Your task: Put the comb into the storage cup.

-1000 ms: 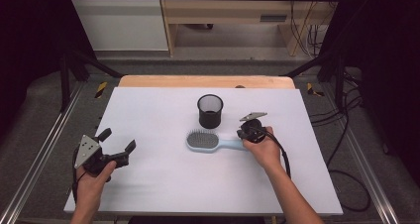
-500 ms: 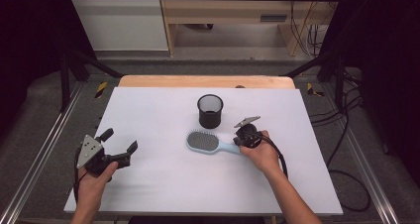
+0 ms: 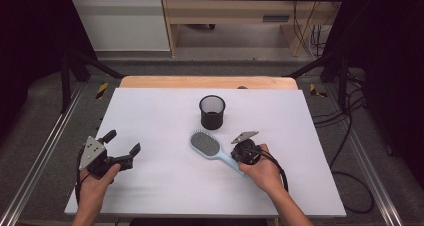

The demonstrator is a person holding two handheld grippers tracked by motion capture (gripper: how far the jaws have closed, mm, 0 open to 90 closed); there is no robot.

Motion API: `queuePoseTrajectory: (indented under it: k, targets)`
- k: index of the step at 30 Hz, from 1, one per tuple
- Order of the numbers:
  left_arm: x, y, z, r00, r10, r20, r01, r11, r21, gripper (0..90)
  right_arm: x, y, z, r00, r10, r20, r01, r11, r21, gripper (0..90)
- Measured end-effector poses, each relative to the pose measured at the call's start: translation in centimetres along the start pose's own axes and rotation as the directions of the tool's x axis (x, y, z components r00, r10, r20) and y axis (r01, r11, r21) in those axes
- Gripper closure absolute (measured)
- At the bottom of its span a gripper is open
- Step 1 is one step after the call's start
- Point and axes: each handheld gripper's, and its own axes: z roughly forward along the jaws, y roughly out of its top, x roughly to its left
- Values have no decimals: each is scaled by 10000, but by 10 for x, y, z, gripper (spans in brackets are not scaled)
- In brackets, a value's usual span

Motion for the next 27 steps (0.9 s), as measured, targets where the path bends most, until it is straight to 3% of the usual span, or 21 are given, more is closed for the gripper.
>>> queuePoseTrajectory:
  k: [8,17,27]
  targets:
    - [1,0,0,10000,-8,-3,8,10000,0,20,13,-3,-2,9995,-118,-300,115,9999,-82,900]
    - [1,0,0,10000,-3,-6,3,10000,25,20,12,-3,-3,9993,-124,-341,120,9999,-118,900]
    - [0,0,0,10000,3,-7,-3,10000,47,20,15,8,-17,9992,-193,-340,170,9976,-677,888]
